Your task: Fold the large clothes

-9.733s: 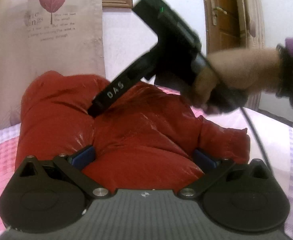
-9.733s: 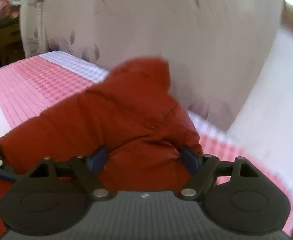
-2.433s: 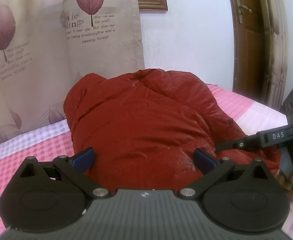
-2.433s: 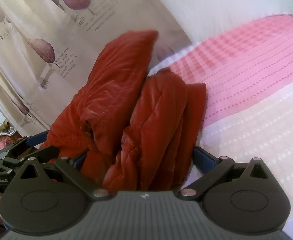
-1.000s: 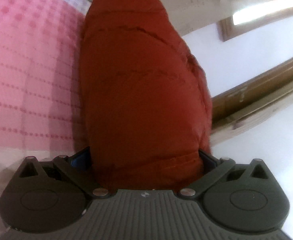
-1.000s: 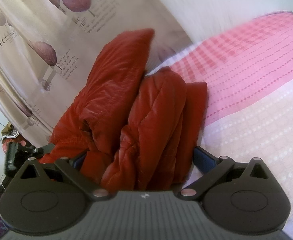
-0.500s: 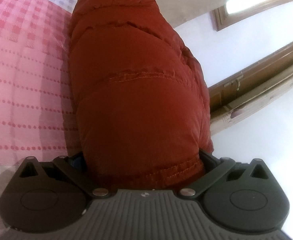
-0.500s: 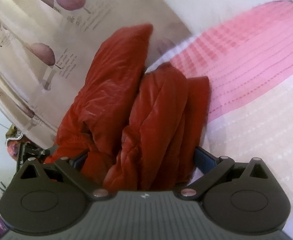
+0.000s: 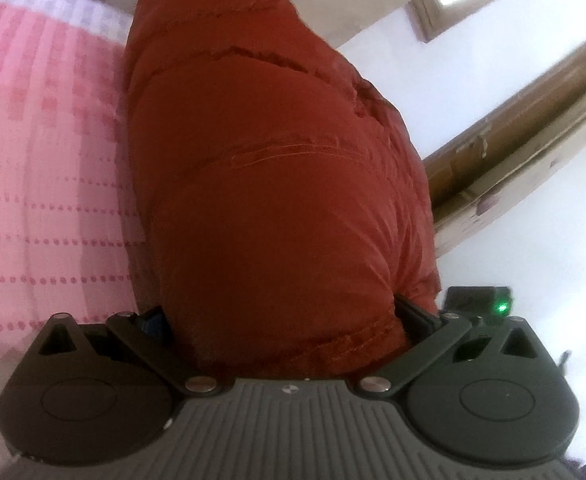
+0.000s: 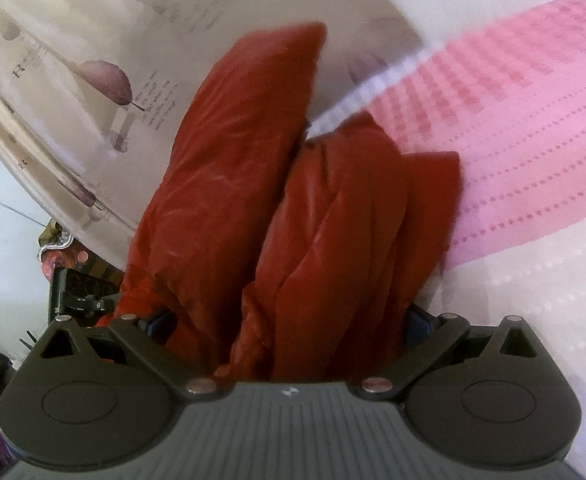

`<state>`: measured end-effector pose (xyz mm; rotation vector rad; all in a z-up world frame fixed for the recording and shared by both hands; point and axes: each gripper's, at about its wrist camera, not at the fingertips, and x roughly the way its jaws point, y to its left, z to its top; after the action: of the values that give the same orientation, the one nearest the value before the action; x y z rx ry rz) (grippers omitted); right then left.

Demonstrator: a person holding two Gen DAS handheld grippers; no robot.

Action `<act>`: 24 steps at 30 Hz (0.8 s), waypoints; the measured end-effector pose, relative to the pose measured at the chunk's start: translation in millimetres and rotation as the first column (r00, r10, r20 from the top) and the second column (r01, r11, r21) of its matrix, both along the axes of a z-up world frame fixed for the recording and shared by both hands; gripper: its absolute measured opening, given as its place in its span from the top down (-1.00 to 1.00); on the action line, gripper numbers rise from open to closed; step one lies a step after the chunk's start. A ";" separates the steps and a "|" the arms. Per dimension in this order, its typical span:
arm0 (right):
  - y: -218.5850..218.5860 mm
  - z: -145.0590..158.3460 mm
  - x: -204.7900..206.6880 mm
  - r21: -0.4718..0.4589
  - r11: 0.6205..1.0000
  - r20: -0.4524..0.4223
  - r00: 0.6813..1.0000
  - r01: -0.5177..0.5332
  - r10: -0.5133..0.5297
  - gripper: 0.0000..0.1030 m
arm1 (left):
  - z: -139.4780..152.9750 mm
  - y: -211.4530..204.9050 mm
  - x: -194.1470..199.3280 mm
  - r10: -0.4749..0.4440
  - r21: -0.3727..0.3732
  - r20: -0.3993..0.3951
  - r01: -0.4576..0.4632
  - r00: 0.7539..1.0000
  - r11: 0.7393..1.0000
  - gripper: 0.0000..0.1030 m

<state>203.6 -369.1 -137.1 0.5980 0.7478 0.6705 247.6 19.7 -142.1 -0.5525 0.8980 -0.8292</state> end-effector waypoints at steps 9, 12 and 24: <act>5.2 5.5 -4.8 -0.027 0.999 0.021 0.999 -0.047 0.047 -0.94 | 10.2 -6.4 -8.4 0.022 0.072 0.058 -0.026 0.998 0.997 -1.00; 3.6 3.1 2.3 -0.010 0.999 -0.022 0.999 -0.038 0.038 -1.00 | 10.9 -2.9 -5.1 0.019 0.063 0.042 -0.021 0.999 0.998 -1.00; 14.9 1.4 -0.8 -0.008 1.000 0.017 1.000 -0.009 0.009 -1.00 | 9.9 -7.4 -8.7 0.001 0.090 0.089 -0.009 0.996 0.996 -1.00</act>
<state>202.7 -354.2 -135.6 0.5820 0.7376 0.6797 238.9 12.3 -132.2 -0.4354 0.8481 -0.7985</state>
